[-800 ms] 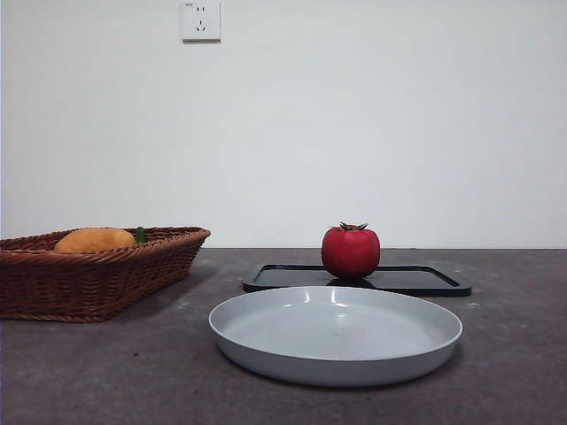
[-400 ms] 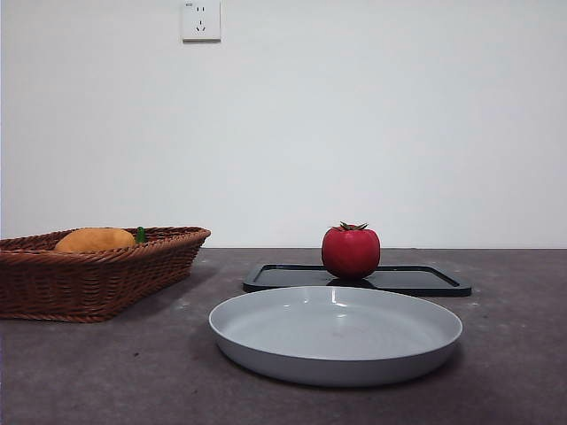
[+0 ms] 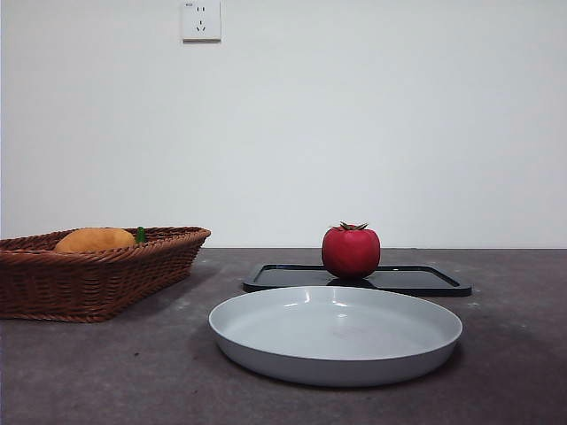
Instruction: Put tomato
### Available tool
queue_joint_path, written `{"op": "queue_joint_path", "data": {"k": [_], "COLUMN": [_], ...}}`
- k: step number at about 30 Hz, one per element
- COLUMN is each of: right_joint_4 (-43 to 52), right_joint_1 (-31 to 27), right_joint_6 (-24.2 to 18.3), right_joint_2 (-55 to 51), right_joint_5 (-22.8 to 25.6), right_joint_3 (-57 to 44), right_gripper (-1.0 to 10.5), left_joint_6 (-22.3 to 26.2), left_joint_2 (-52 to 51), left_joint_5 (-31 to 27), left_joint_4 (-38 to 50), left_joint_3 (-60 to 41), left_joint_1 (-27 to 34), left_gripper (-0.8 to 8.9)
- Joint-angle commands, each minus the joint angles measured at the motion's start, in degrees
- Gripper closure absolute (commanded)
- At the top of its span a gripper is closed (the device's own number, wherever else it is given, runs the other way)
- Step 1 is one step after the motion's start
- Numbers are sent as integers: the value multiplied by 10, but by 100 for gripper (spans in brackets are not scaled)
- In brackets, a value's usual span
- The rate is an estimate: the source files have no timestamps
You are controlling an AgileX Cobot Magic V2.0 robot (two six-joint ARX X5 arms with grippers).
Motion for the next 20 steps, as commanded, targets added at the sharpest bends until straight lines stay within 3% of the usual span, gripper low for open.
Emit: {"op": "queue_joint_path", "data": {"k": [1, 9, 20], "right_joint_4": [9, 8, -81], "right_joint_1": [0, 0, 0], "right_joint_6": [17, 38, 44], "right_joint_2": [-24, -43, -43], "right_joint_5": [5, 5, 2], "right_joint_3": [-28, -89, -94], "right_gripper": [940, 940, 940], "left_joint_6": [-4, -4, -4], "left_joint_2": [0, 0, 0], "left_joint_5": [-1, -1, -1], "left_joint_4": [-5, -5, -5], "left_joint_3": [-12, -12, -12], "left_joint_1": [1, 1, 1], "left_gripper": [804, 804, 804]}}
